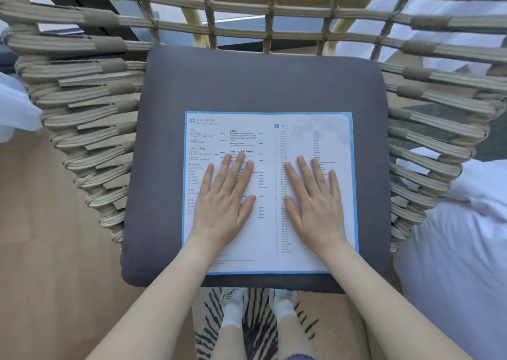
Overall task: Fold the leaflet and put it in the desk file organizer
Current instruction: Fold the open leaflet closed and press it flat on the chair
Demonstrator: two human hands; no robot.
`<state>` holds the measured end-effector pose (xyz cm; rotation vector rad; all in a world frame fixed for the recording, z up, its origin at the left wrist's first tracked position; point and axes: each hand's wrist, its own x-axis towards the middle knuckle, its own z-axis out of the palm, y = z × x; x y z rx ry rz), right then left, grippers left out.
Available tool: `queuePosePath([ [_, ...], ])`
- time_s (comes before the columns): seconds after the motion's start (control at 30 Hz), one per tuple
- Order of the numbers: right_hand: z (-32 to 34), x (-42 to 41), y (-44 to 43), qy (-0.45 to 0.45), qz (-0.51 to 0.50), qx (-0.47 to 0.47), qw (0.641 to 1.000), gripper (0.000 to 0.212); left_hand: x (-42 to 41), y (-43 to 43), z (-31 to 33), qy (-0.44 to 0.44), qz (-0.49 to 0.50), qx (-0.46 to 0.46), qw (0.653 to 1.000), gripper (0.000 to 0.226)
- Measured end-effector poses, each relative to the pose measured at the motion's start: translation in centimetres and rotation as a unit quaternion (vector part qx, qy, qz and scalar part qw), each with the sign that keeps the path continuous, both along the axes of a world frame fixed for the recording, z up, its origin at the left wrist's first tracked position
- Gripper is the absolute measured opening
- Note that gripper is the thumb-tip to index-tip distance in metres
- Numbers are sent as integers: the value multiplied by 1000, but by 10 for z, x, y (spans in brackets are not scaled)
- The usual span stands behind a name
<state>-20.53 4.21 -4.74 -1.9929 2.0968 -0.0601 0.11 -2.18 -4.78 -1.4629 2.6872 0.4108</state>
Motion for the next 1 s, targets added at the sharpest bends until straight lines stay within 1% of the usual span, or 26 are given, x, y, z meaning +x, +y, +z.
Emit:
queuePosePath([
  [0.2,1,-13,-48,-22,-16,-14,1000,59,-17,-48,0,6,-2,1,1000,63],
  [0.37,-1,-17,-61,-20,-16,-8,1000,60,-22,-60,-2,-10,2,5,1000,64],
  [0.57,13,-19,-60,-30,-17,4,999,62,-23,-62,9,-10,-1,23,1000,65],
  [0.67,30,-28,-53,-40,-52,-11,998,65,-18,-64,23,0,-1,26,1000,65],
  [0.83,49,-51,-26,-25,-96,14,995,65,13,-58,43,-12,53,15,998,68],
  [0.93,46,-57,-10,-19,-99,36,994,66,31,-43,42,-26,83,21,996,68],
  [1.0,39,-57,-3,-20,-93,42,995,65,36,-32,34,-32,82,30,996,67],
])
